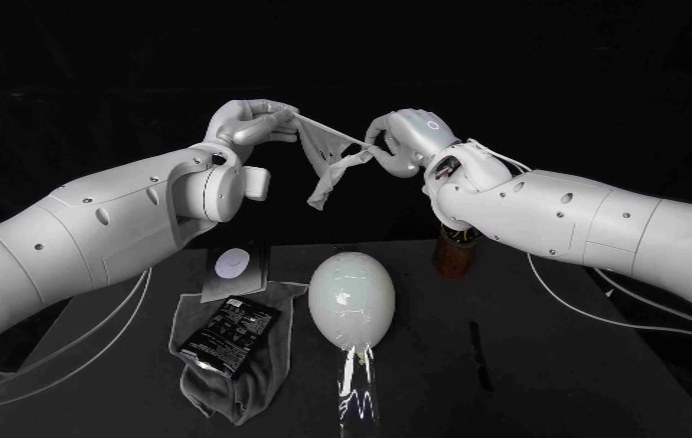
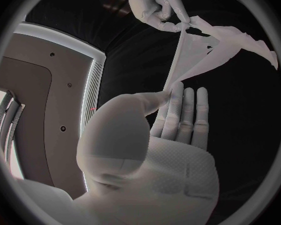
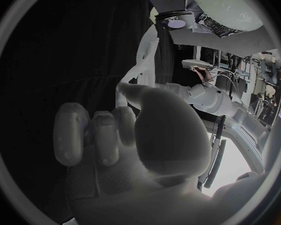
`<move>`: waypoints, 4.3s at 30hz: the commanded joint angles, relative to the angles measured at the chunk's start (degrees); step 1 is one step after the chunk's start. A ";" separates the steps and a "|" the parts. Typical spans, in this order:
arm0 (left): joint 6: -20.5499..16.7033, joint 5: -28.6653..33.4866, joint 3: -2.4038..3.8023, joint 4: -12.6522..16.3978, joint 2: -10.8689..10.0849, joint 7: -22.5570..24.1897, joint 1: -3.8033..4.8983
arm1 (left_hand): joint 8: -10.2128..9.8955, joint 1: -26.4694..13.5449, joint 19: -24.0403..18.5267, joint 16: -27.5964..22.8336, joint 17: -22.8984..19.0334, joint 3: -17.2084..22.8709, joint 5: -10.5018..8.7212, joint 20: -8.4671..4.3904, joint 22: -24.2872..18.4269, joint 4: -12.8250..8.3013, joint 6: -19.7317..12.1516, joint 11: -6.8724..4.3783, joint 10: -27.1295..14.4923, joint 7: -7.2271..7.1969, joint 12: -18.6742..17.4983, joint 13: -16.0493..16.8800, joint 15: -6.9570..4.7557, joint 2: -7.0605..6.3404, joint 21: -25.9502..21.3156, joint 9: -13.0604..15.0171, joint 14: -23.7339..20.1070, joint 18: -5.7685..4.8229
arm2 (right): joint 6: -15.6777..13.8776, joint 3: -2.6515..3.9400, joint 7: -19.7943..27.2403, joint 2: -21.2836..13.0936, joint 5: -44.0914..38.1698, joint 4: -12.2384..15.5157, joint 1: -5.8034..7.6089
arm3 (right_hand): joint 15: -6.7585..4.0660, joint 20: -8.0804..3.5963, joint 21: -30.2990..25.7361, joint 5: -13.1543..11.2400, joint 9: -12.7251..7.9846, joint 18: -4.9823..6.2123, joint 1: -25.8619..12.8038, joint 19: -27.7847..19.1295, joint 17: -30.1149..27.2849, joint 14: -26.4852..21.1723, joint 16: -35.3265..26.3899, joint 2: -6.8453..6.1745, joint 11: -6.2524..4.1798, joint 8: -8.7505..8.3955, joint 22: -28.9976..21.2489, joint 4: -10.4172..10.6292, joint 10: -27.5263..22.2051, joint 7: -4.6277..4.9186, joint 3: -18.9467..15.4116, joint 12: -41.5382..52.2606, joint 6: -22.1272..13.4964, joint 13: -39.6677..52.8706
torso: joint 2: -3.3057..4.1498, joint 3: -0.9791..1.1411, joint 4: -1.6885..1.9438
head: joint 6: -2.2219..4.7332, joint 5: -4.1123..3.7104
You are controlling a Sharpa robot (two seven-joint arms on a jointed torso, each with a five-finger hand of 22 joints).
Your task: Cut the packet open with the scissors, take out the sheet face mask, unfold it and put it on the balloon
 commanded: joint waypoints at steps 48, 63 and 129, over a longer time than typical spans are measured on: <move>28.46 33.65 -1.14 -4.34 1.59 -5.54 -10.16 | 30.27 -8.19 39.53 -21.51 -4.02 9.10 0.36 -5.45 -26.55 11.76 -34.09 0.31 -0.19 1.53 -3.36 0.69 -3.52 9.40 -24.99 33.13 32.92 1.89 | 1.65 1.32 1.39 -1.60 10.44 7.09 3.04 | -0.59 -0.16 -0.57 0.28 -0.13 -0.85 0.16 0.58 15.05 5.99 0.26 0.20 0.05 2.28 11.66 -0.08 0.87 0.08 0.33 -0.09 0.47 5.78 | -0.04 -0.13 0.09 | 0.89 0.37; 25.82 27.43 -1.10 -5.79 1.98 -2.81 -10.66 | 21.33 -13.42 39.62 -22.93 -1.47 5.47 0.85 -5.67 -27.07 6.66 -38.71 0.74 -2.52 1.95 -6.92 -0.20 -3.19 0.66 -28.88 25.62 33.65 1.16 | 1.57 1.31 0.36 -1.07 10.17 7.65 2.99 | -0.60 -0.17 -0.49 0.28 -0.17 -0.86 0.18 0.62 15.05 5.99 0.26 0.20 0.05 2.26 11.69 -0.11 0.90 0.08 0.35 -0.05 0.48 5.83 | 0.04 -0.08 0.05 | 1.24 0.07; 9.62 -4.50 -1.31 -1.89 3.72 5.38 -14.37 | -4.33 7.05 11.41 -25.93 -1.45 -31.83 0.25 2.32 -26.00 6.55 -0.82 1.71 -5.66 -0.02 -5.48 -1.70 1.86 -2.15 -34.23 -8.57 6.16 -0.83 | 1.42 1.25 -3.18 -0.40 10.78 12.24 2.71 | -0.65 -0.19 -0.50 0.28 -0.28 -0.86 0.36 0.62 15.05 5.99 0.26 0.21 0.02 2.26 11.68 -0.30 1.02 0.05 0.47 0.11 0.56 6.02 | 0.00 -0.07 0.02 | 1.05 -0.43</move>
